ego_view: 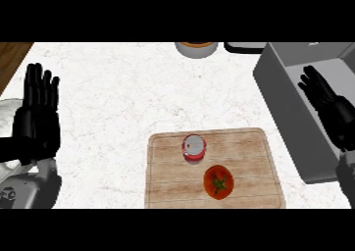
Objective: Pick the tomato from the cutting board and place it in the cardboard box
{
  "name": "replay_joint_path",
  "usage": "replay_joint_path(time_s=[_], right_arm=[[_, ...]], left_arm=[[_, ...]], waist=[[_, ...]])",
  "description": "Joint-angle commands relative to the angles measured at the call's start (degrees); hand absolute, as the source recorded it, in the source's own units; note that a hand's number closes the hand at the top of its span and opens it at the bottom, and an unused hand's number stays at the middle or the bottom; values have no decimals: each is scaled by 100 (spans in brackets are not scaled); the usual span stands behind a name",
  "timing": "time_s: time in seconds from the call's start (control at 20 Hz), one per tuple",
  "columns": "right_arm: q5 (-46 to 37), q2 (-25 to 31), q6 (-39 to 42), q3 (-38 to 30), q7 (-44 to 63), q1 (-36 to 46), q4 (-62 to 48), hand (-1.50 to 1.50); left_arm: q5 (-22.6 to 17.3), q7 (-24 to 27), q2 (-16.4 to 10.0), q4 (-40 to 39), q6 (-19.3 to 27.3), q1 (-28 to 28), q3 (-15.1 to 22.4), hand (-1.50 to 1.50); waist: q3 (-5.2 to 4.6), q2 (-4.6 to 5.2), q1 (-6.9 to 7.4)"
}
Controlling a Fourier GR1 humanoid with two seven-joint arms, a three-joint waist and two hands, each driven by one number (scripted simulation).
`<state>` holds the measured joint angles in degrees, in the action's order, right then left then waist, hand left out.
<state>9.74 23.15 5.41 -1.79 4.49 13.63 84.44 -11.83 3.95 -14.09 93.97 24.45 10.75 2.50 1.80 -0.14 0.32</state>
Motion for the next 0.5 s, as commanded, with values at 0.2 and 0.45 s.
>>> replay_joint_path(time_s=[0.2,0.45], right_arm=[[54,-624,-83,451,-602,-837,1871,-150],[-826,-1251,-1538,-110,-2422,-1526,2538,-150]], left_arm=[[-449,-1085,-711,73,-936,-845,35,0],[-903,-1236,-790,-132,-1334,-1191,-115,0]], waist=[[-182,-59,-130],[-163,-105,-350]])
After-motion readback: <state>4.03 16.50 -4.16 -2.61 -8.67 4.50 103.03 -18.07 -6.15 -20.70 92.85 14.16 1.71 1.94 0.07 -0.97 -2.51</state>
